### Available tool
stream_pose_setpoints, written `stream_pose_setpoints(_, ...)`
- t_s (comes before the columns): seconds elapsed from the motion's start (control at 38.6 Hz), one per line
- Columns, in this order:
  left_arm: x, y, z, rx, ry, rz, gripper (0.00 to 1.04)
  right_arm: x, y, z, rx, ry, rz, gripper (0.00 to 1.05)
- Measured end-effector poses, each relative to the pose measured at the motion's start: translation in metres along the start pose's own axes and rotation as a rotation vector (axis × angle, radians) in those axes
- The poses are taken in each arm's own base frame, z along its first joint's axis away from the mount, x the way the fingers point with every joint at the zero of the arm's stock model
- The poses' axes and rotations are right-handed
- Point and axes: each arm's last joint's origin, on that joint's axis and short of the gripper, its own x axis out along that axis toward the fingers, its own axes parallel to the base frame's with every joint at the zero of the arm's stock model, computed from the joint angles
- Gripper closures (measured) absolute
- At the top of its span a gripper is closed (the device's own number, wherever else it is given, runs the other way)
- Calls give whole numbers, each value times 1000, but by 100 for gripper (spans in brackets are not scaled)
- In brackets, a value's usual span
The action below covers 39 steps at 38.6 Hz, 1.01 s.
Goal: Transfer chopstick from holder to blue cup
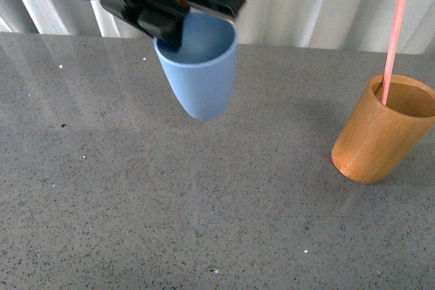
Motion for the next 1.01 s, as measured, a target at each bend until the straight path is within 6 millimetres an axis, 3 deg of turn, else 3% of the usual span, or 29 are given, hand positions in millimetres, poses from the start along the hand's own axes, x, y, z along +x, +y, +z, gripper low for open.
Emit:
stream_pose_setpoints(0.08, 12, -20, -8, 19, 23, -23, 101, 0, 0, 0, 0, 0, 0, 10)
stream_pose_setpoints(0.21, 30, -34, -16, 7, 38, -33, 101, 0, 0, 0, 0, 0, 0, 10)
stream_pose_setpoints(0.62, 63, -40, -22, -6, 58, -26, 101, 0, 0, 0, 0, 0, 0, 10)
stream_pose_setpoints(0.91, 73, -39, -28, -17, 71, -9, 101, 0, 0, 0, 0, 0, 0, 10)
stream_pose_setpoints(1.01, 75, -37, -30, -39, 76, -5, 85, 0, 0, 0, 0, 0, 0, 10)
